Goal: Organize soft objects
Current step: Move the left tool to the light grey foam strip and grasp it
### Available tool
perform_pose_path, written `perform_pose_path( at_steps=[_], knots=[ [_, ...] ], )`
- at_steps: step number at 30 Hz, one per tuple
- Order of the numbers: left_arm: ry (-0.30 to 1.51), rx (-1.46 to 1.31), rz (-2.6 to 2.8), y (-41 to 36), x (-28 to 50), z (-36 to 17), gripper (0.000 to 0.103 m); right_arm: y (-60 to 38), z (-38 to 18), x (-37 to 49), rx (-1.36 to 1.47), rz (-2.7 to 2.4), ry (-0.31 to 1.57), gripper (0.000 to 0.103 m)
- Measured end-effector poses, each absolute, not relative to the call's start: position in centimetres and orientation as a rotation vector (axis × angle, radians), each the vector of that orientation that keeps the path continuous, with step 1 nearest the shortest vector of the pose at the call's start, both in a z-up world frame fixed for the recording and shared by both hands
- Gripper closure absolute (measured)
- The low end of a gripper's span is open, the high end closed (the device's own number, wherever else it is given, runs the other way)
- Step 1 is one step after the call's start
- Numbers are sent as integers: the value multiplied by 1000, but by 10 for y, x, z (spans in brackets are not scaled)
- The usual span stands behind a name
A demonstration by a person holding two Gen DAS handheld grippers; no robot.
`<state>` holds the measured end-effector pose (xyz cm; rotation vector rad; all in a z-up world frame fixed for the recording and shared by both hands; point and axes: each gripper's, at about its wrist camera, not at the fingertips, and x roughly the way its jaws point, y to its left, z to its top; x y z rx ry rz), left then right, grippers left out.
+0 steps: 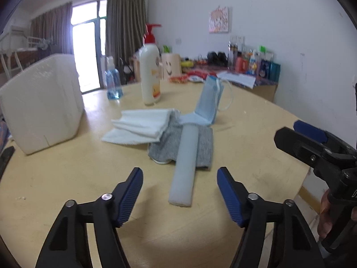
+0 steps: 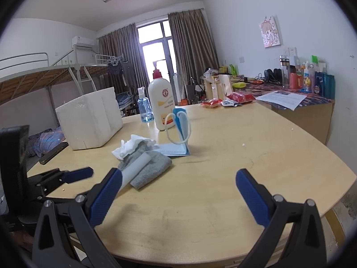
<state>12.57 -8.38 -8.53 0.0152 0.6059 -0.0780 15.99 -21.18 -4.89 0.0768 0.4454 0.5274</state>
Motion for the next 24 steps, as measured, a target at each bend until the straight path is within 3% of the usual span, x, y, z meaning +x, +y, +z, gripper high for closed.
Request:
perform_pose_path(
  at_steps=[5,14,21,22,24],
  knots=[
    [643,38,-103,-91,131,-91,55,-209,-51,164,72,537,455,0],
    [690,42,-96,-92,142,-96,69,-205,-54,169,79,548,474,0],
    [705,58,-82,-92,144,-100,70,-201,-56,171,76,557,481,0],
    [706,57,-82,-92,144,-100,77,-200,-56,171,71,557,482,0],
    [703,58,-84,-92,144,-100,81,-200,-56,171,71,561,482,0]
  ],
)
